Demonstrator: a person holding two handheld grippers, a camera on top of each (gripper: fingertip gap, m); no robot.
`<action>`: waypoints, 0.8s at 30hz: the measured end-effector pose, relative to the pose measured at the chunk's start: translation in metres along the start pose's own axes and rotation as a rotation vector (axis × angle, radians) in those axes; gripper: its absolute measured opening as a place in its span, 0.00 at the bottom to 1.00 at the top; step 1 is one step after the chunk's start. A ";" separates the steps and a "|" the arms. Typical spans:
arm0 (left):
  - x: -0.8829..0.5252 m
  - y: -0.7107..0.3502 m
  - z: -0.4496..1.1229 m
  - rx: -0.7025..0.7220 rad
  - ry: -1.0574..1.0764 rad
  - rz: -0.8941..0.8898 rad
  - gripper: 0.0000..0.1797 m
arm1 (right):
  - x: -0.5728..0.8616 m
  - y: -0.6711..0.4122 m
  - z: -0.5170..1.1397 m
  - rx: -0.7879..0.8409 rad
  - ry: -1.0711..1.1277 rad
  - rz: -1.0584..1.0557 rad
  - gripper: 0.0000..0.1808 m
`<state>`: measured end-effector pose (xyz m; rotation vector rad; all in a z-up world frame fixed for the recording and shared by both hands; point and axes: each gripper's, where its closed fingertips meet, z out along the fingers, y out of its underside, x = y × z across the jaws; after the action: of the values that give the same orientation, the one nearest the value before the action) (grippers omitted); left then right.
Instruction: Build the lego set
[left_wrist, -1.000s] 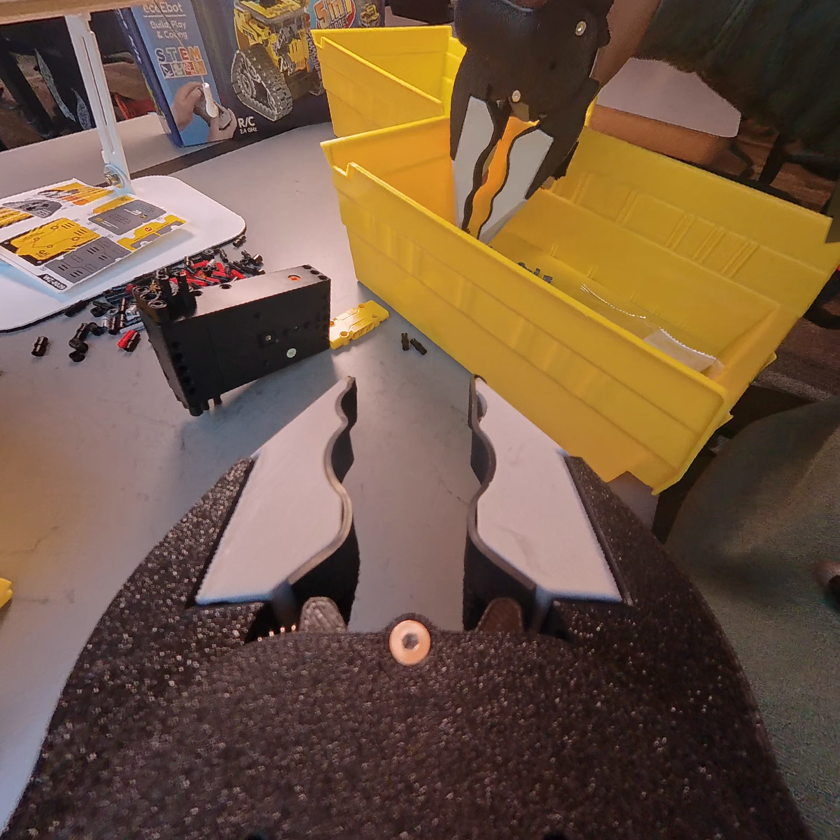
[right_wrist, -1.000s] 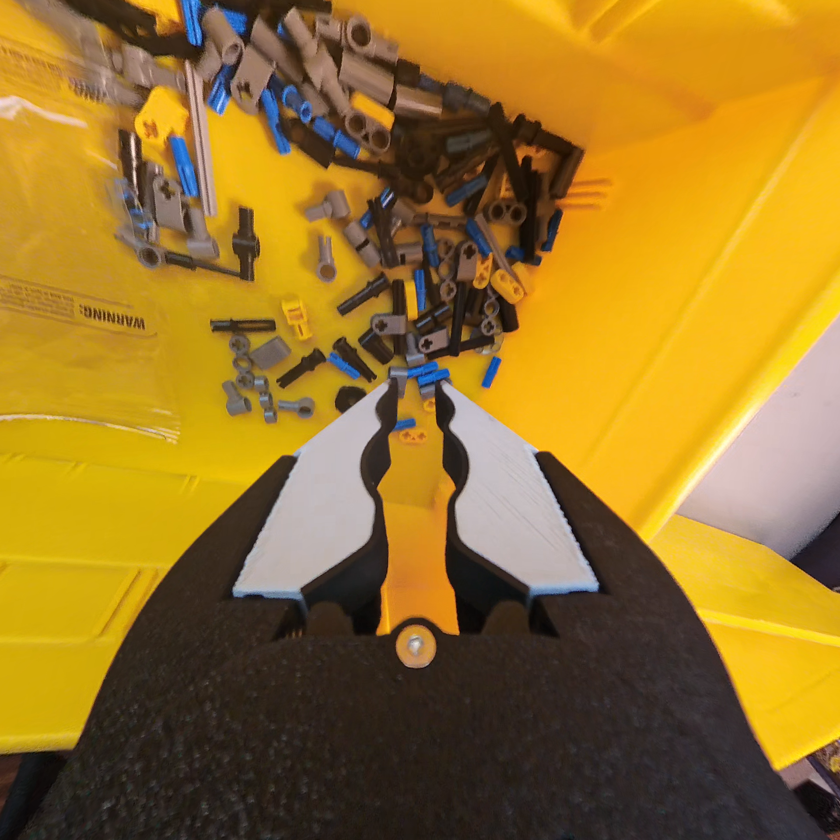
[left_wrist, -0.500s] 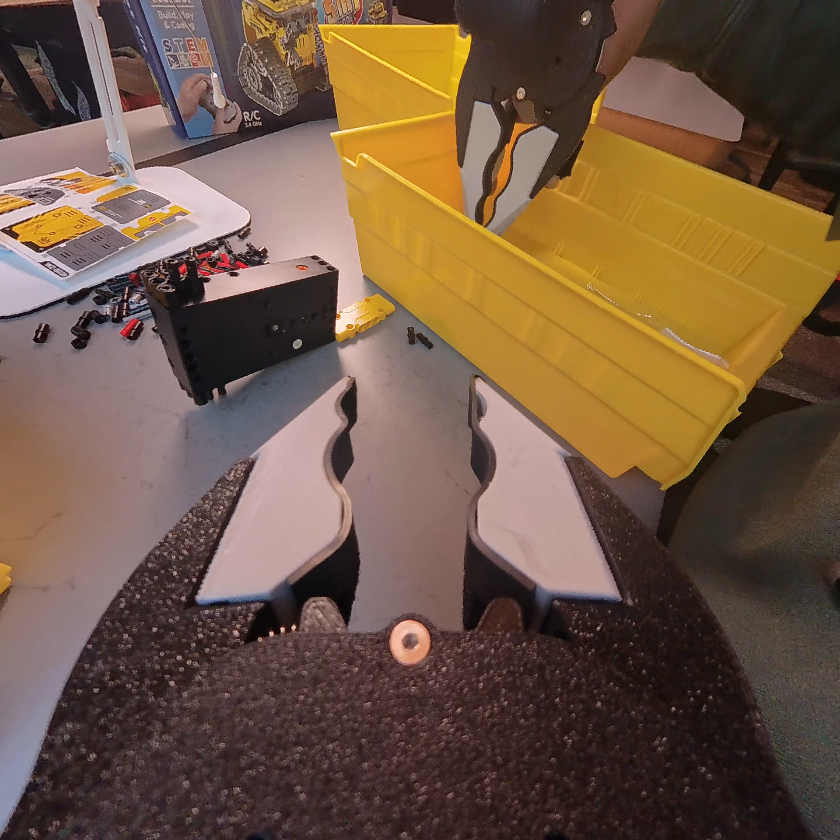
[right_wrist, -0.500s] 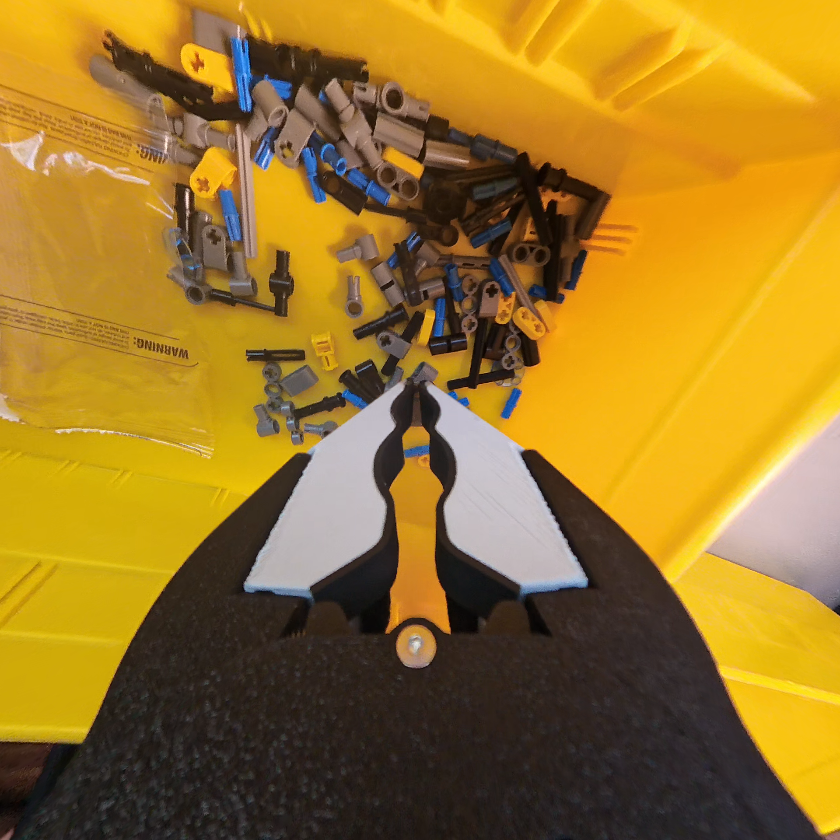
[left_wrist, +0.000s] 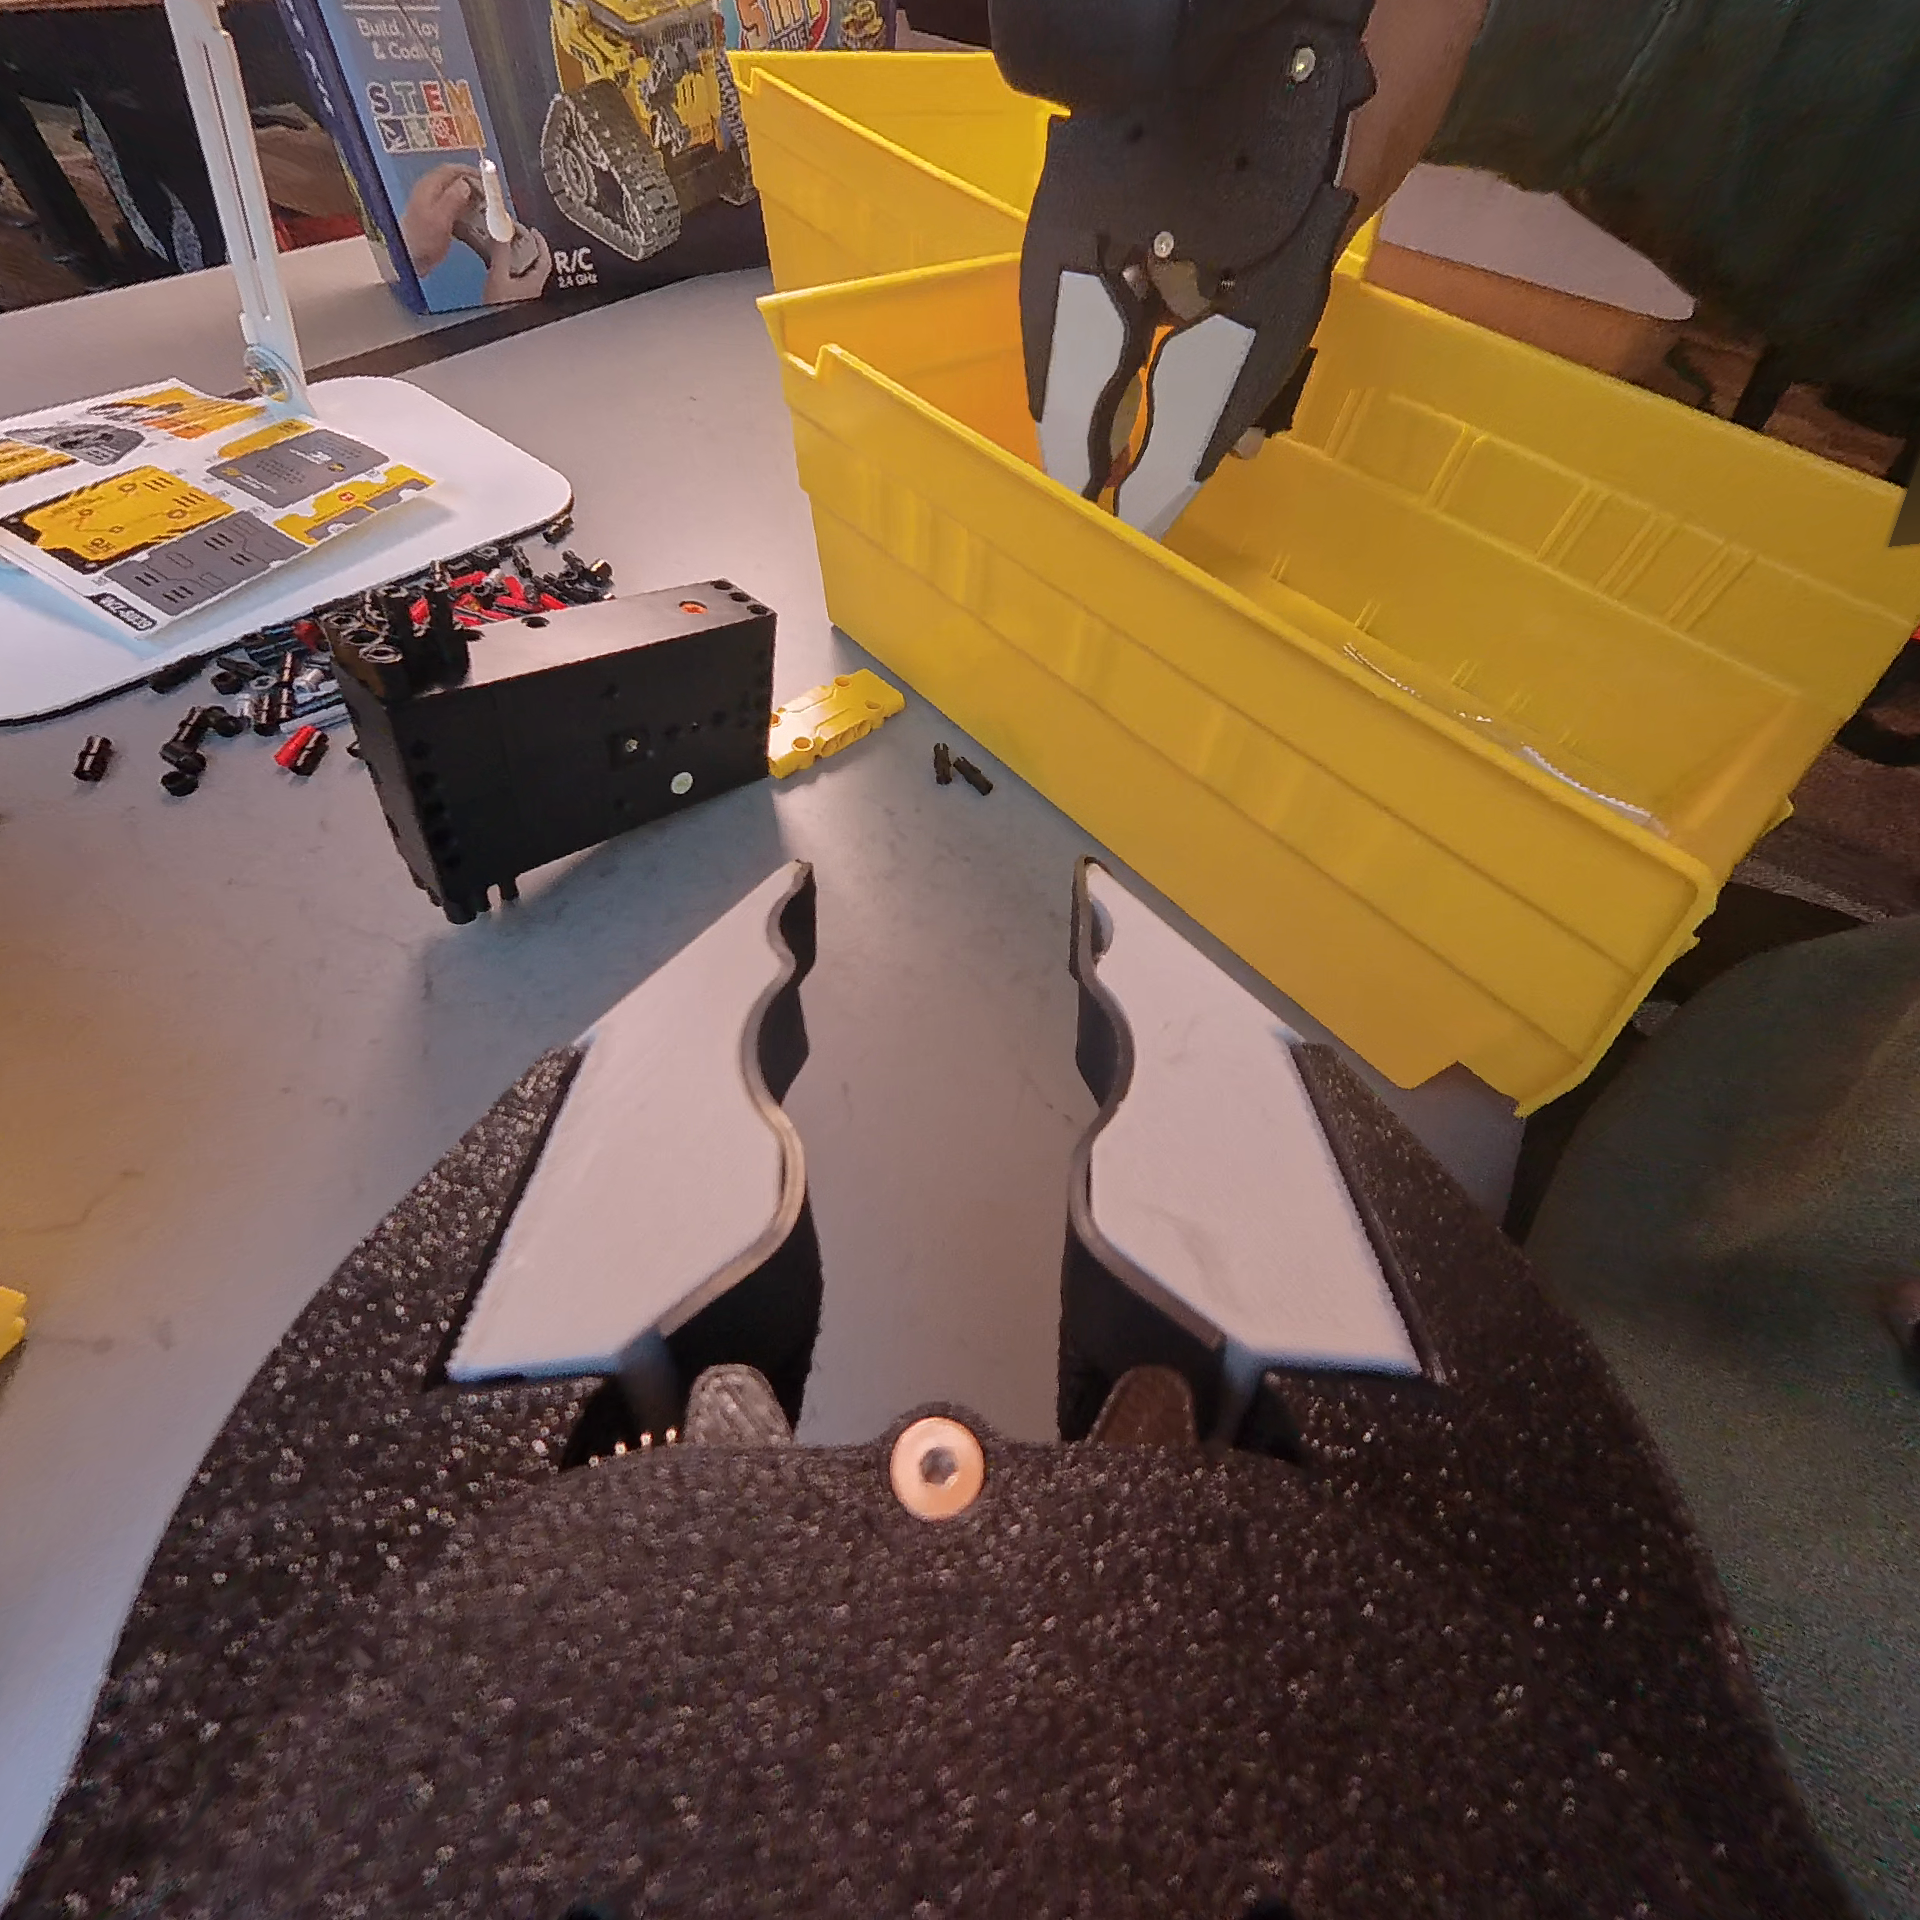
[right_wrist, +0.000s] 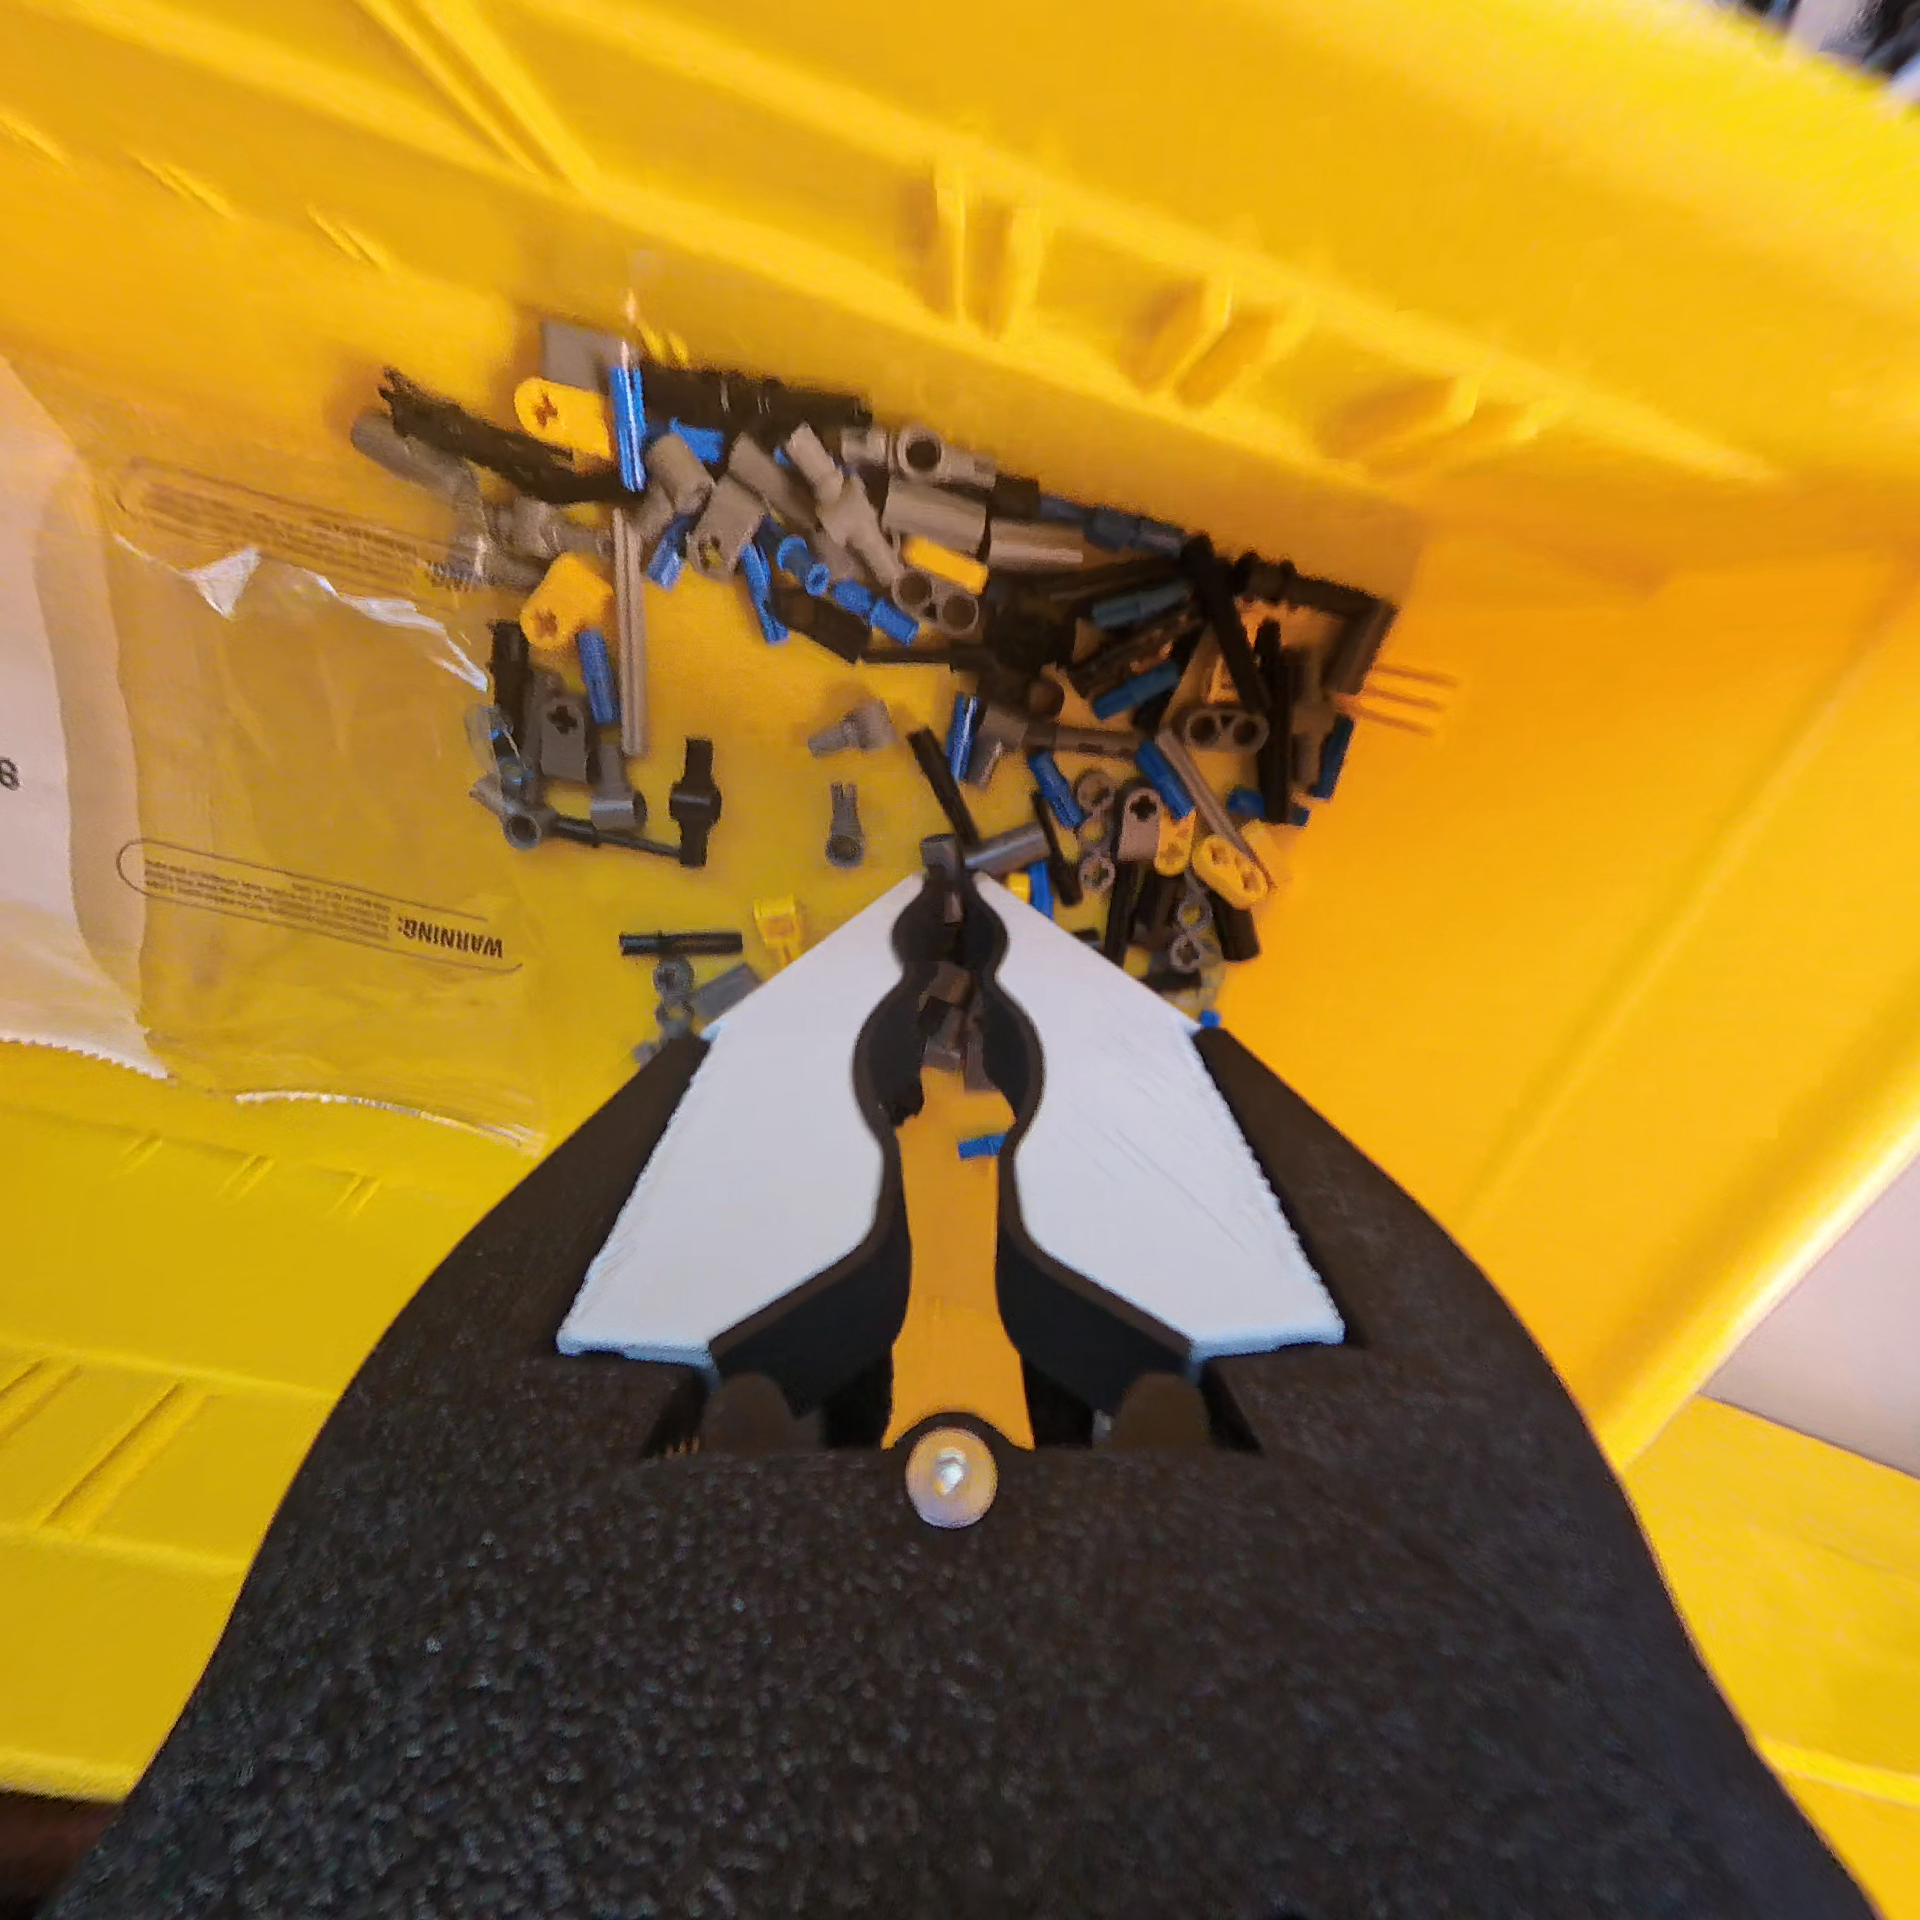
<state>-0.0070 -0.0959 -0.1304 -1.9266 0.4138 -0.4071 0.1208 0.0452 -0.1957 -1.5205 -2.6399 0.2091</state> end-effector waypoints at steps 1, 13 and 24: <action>0.000 0.000 0.001 0.000 0.003 0.000 0.27 | 0.001 0.007 -0.001 -0.026 0.003 0.003 0.00; 0.003 -0.002 0.003 -0.014 0.008 0.020 0.27 | 0.025 -0.058 0.005 0.271 0.071 0.197 0.07; 0.001 -0.002 0.002 -0.003 0.008 0.002 0.27 | 0.010 -0.056 -0.010 0.305 0.058 0.117 0.05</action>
<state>-0.0050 -0.0937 -0.1298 -1.9280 0.4214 -0.4128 0.0698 0.0266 -0.1768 -1.5486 -2.3436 0.5399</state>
